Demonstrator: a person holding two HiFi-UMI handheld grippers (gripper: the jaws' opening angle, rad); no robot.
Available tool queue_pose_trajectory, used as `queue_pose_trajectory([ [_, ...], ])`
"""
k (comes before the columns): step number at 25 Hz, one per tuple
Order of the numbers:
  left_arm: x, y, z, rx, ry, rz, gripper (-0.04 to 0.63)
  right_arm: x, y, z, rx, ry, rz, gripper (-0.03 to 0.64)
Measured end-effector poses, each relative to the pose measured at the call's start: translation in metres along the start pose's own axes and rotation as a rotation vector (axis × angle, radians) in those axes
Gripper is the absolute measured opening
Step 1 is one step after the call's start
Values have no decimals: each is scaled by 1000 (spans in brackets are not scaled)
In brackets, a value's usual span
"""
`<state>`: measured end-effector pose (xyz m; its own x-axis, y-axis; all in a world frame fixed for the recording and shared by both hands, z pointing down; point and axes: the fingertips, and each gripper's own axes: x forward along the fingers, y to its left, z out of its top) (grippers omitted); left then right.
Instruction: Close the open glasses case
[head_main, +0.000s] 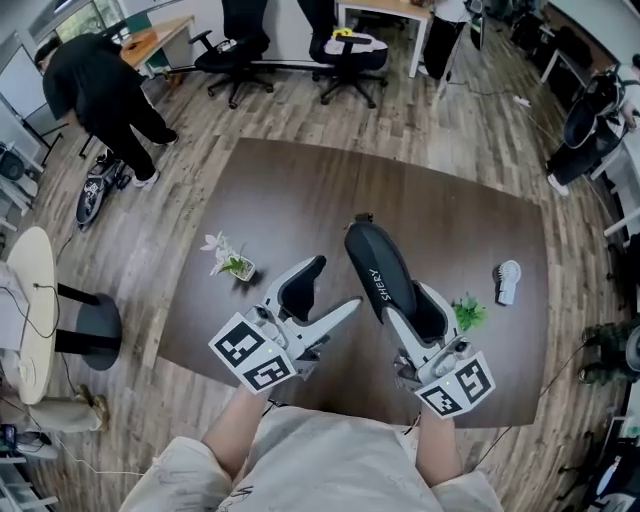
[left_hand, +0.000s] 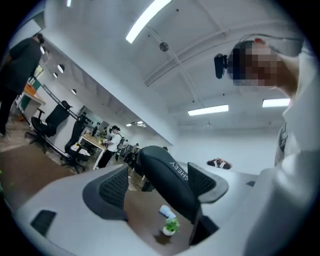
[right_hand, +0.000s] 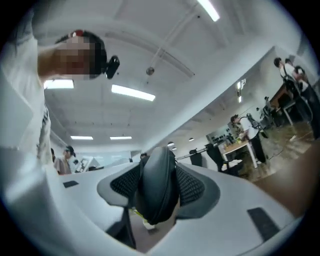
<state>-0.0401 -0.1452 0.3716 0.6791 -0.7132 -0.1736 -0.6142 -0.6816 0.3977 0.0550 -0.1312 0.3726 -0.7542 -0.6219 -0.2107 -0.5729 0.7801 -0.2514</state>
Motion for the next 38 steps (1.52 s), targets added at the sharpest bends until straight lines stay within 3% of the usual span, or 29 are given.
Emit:
queue_pose_trajectory([
  [6,11,-25,33,-141,-82,-152,373,-8,23,30,243,-178,242,222],
  [9,15,-38,45,-153,-92,-217,374,-13,32,31,305,-202,338,222],
  [13,20,-62,55,-77,-72,-293,337,-17,41,27,391,-227,433,222],
  [17,26,-72,53,35,-39,-284,317,-16,39,14,460,-228,479,216],
  [21,25,-80,46,170,0,-277,298,-16,40,-1,460,-171,482,204],
  [24,24,-81,43,278,27,-247,293,-14,36,-8,399,-107,439,204],
  [29,20,-71,24,638,193,-126,285,-17,17,-4,228,-25,301,201],
  [34,25,-54,20,853,194,15,282,-1,26,41,-186,44,124,198],
  [36,26,-46,16,932,220,65,281,11,44,54,-365,85,108,190],
  [38,26,-40,11,987,238,95,281,21,65,60,-474,112,120,190],
])
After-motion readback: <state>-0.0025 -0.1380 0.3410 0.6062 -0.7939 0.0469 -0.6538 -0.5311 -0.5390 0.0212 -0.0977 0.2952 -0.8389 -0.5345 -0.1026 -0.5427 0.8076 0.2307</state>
